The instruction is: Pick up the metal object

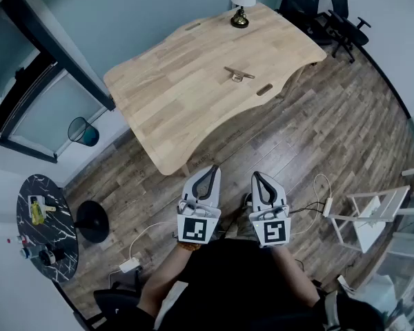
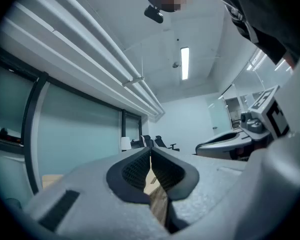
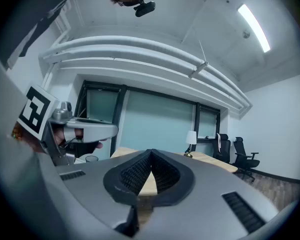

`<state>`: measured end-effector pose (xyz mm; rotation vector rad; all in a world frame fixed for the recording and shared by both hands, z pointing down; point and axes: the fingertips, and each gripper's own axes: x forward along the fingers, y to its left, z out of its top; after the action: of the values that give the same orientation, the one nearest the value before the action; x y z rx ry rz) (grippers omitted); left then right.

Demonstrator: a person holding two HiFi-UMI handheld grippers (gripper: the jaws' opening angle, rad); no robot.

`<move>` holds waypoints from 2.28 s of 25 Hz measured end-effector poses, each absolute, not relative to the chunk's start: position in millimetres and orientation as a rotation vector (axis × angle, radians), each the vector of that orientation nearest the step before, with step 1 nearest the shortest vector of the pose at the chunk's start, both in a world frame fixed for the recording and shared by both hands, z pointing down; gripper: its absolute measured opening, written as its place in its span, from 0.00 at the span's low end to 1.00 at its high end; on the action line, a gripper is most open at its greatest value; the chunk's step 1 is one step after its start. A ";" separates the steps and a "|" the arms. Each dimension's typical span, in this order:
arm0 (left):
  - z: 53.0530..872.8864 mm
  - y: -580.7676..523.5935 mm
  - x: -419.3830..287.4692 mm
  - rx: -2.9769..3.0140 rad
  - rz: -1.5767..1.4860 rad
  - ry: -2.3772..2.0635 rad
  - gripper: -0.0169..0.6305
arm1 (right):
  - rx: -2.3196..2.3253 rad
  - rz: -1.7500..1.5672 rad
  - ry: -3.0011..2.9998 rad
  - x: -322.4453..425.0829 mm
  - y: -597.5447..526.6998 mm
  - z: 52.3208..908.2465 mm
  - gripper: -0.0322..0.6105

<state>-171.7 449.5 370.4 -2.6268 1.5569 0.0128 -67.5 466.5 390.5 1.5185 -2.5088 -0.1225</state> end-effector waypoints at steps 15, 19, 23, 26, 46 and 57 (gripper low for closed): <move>369.9 446.1 -204.2 -2.635 0.005 1.576 0.06 | 1.624 -0.078 -2.459 -82.5 452.5 383.9 0.06; 374.3 432.8 -193.5 -2.648 -0.024 1.558 0.06 | 1.639 -0.034 -2.452 -71.8 436.4 390.7 0.06; 381.4 410.4 -174.0 -2.640 -0.084 1.556 0.06 | 1.630 -0.007 -2.481 -52.2 413.7 395.0 0.06; 386.0 386.6 -159.5 -2.653 -0.098 1.586 0.06 | 1.628 -0.001 -2.506 -38.4 386.6 393.6 0.06; 416.7 245.4 -66.2 -2.541 -0.286 1.687 0.06 | 1.568 0.081 -2.576 80.1 245.6 419.2 0.06; 435.2 175.4 -46.7 -2.574 -0.232 1.722 0.06 | 1.610 0.108 -2.553 103.4 184.3 431.2 0.06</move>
<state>-46.7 175.4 435.2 -2.5744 1.7218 -0.2316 103.4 184.3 431.2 1.6104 -2.5534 0.1081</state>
